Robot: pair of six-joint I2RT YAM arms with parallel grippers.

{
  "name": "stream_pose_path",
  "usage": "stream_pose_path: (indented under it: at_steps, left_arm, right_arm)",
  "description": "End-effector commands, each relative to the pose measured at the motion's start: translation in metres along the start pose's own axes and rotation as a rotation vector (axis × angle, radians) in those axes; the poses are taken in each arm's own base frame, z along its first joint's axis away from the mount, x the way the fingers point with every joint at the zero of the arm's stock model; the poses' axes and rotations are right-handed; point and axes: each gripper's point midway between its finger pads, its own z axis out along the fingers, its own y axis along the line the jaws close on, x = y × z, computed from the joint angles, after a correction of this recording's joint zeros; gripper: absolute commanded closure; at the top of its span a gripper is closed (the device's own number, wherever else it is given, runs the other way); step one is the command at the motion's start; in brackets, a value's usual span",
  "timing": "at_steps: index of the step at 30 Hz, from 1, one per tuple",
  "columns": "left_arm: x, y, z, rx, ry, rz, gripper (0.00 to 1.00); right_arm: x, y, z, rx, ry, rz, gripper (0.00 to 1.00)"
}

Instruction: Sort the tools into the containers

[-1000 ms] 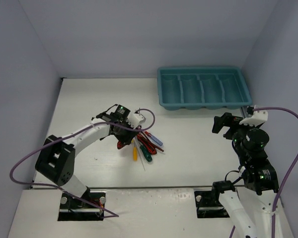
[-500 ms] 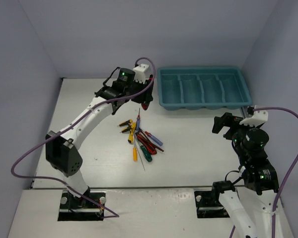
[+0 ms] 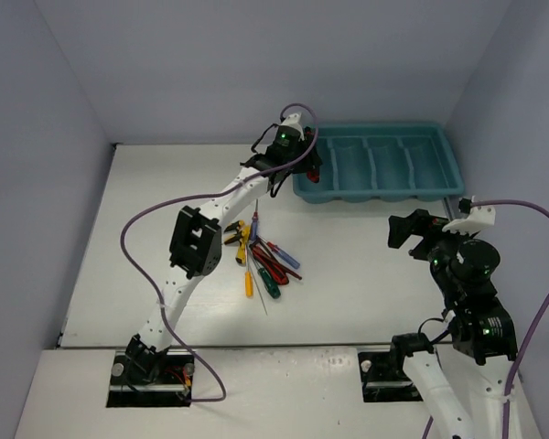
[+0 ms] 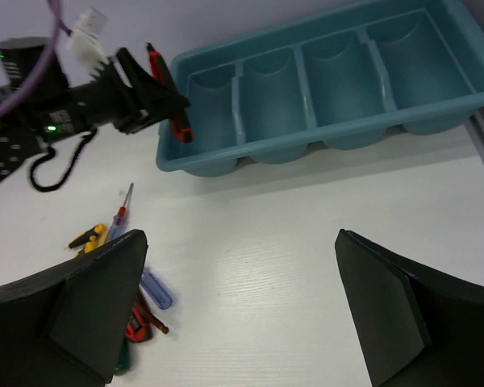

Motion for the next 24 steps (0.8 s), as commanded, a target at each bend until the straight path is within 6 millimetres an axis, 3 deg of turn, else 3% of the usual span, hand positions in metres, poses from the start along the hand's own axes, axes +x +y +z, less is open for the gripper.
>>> stream_pose_path:
  at_steps: [1,3,5,7,10,12,15,17,20,21,22,23,24]
  left_arm:
    - [-0.072,-0.041,-0.009,0.073,-0.246,-0.024,0.83]
    - [-0.066,-0.034,0.000,0.059,-0.240,-0.010,0.75]
    - [-0.065,-0.032,0.001,0.051,-0.240,0.009,0.56]
    - [-0.069,-0.035,-0.003,0.053,-0.248,0.028,0.38]
    - [-0.083,-0.049,-0.020,0.084,-0.272,0.067,0.25]
    - [-0.104,-0.069,-0.048,0.111,-0.322,0.119,0.21]
    - [-0.141,-0.099,-0.110,0.132,-0.402,0.199,0.20]
    - [-0.139,-0.087,-0.132,0.058,-0.382,0.233,0.19]
    - [-0.155,-0.082,-0.205,-0.028,-0.416,0.303,0.19]
    - [-0.139,-0.064,-0.197,-0.084,-0.366,0.325,0.19]
    - [-0.130,-0.048,-0.222,-0.149,-0.345,0.358,0.19]
    - [-0.135,-0.048,-0.257,-0.162,-0.373,0.364,0.19]
    - [-0.124,-0.032,-0.274,-0.214,-0.352,0.374,0.19]
  right_arm:
    - [-0.006,0.016,-0.006,-0.084,-0.025,0.036,0.00]
    - [-0.002,0.015,-0.008,-0.084,-0.016,0.036,0.00]
    - [0.000,0.015,-0.008,-0.086,-0.011,0.030,0.00]
    - [0.001,0.015,-0.007,-0.091,-0.001,0.016,0.00]
    - [0.005,0.020,-0.003,-0.116,0.031,-0.001,0.00]
    - [0.012,0.026,0.002,-0.152,0.072,-0.007,0.00]
    - [0.026,0.035,0.009,-0.210,0.141,-0.023,0.08]
    - [0.034,0.038,0.013,-0.233,0.179,-0.036,0.14]
    - [0.048,0.039,0.024,-0.246,0.241,-0.043,0.17]
    - [0.050,0.040,0.024,-0.250,0.247,-0.047,0.19]
    - [0.057,0.040,0.029,-0.250,0.275,-0.051,0.22]
    - [0.065,0.039,0.035,-0.248,0.305,-0.056,0.23]
    - [0.071,0.040,0.039,-0.252,0.328,-0.059,0.25]
